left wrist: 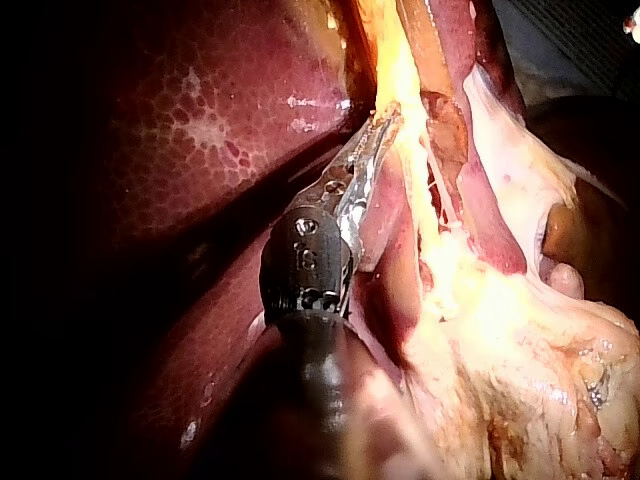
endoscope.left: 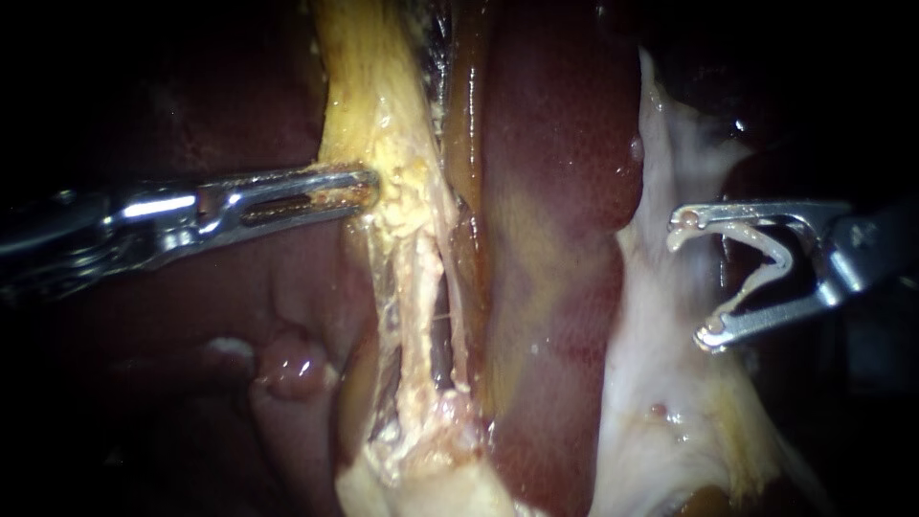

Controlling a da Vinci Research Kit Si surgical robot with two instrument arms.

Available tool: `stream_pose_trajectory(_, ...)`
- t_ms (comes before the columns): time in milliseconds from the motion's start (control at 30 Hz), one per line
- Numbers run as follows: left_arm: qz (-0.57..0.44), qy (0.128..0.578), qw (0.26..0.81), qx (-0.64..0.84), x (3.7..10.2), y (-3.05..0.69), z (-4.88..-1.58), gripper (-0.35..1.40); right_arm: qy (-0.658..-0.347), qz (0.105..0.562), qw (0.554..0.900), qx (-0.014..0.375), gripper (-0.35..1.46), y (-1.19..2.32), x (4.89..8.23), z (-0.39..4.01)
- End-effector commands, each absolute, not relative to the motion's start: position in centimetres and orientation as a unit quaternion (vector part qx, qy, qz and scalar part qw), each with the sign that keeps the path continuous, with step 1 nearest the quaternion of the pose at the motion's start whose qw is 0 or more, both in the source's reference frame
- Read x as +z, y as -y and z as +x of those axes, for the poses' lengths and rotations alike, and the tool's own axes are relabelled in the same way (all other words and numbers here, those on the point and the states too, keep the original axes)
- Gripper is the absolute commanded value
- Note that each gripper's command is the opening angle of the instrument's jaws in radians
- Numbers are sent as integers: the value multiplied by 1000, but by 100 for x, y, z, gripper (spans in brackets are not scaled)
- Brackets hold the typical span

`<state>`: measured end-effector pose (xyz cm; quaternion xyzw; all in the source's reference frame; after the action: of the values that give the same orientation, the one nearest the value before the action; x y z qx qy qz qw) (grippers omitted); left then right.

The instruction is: Clipping first clip left tube

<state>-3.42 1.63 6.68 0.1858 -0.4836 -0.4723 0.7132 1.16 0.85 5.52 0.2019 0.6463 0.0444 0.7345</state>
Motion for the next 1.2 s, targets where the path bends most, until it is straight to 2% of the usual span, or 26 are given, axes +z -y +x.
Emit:
stream_pose_trajectory(33, 186, 483, 713, -473, 668, -163, -342, -35, -646, 202, 734, 44, 60, -85, 552, 116)
stream_pose_trajectory(200, 187, 484, 713, -473, 667, -162, -339, -35, -646, 207, 733, 46, 60, -82, 554, 119)
stream_pose_trajectory(467, 191, 482, 712, -473, 642, -165, -315, -35, -631, 279, 715, 114, 60, -55, 576, 152)
stream_pose_trajectory(700, 193, 481, 712, -474, 626, -162, -309, -35, -598, 324, 720, 142, 60, -23, 630, 212)
stream_pose_trajectory(867, 195, 482, 710, -475, 609, -159, -307, -35, -574, 346, 727, 150, 60, 4, 684, 257)
stream_pose_trajectory(1200, 195, 491, 702, -478, 578, -155, -306, -35, -554, 356, 734, 164, 60, 13, 741, 307)
